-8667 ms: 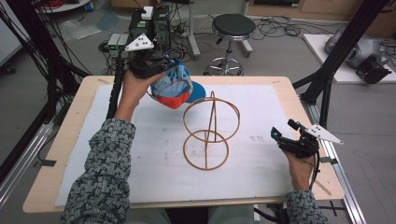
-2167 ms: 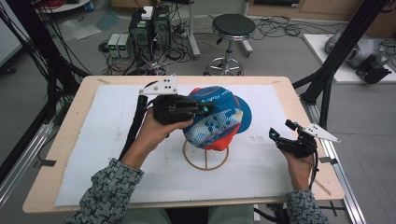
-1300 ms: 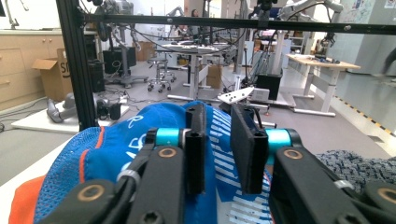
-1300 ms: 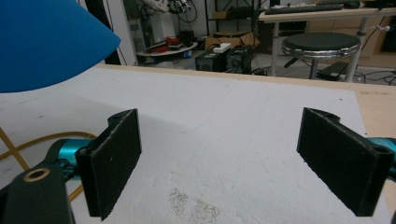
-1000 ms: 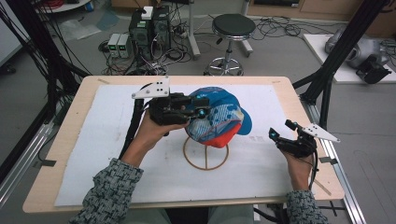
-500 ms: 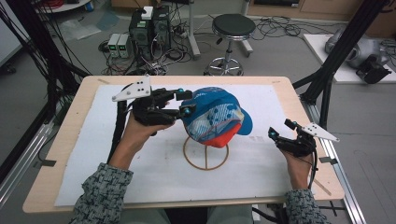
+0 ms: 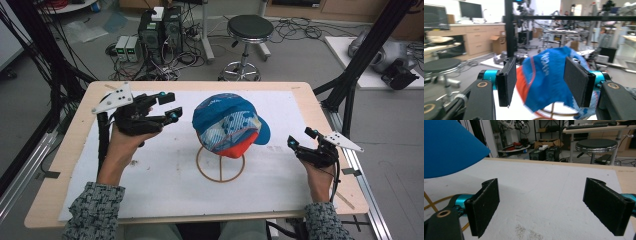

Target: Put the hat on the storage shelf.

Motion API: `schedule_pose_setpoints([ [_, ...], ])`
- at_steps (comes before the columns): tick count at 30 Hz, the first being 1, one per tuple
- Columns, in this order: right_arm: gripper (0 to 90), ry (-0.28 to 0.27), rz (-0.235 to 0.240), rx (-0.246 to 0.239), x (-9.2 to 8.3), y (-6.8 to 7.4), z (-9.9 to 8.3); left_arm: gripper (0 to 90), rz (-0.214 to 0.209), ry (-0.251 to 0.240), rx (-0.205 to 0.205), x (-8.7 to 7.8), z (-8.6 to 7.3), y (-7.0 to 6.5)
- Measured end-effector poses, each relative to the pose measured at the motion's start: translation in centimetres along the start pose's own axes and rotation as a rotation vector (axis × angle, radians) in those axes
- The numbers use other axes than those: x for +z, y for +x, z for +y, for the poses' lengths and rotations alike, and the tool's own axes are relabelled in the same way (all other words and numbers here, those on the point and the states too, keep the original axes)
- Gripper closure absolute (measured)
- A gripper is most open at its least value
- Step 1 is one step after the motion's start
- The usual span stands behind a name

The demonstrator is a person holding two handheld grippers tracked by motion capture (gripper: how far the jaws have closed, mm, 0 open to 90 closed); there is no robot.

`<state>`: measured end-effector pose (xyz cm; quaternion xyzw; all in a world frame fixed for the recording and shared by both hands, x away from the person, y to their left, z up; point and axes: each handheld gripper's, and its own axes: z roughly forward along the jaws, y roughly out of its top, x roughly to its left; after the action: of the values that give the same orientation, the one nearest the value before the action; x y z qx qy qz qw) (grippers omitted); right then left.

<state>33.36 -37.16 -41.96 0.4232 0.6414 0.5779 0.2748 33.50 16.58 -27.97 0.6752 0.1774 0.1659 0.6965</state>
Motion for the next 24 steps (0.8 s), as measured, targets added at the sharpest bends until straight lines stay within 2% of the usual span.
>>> schedule_pose_setpoints([
  [7, 13.2, -0.007, -0.001, -0.002, 0.2, 0.0, 0.0, 41.0, 0.136, 0.003, 0.007, -3.2, -1.2, 0.9],
  [9, 13.2, -0.007, 0.003, -0.002, 0.4, 0.1, 0.0, 39.7, 0.177, 0.017, 0.012, -4.0, -1.7, 1.0],
  [11, 13.2, -0.001, 0.003, -0.004, 0.5, 0.2, 0.0, 39.3, 0.227, 0.052, 0.037, -4.9, -2.3, 1.1],
  [19, 13.2, 0.001, 0.008, -0.011, 0.8, 0.4, 0.1, 35.5, 0.337, 0.113, 0.053, -6.7, -4.3, 1.5],
  [24, 13.2, 0.000, 0.008, -0.006, 0.7, 0.4, 0.1, 33.7, 0.381, 0.110, 0.041, -7.6, -5.4, 1.8],
])
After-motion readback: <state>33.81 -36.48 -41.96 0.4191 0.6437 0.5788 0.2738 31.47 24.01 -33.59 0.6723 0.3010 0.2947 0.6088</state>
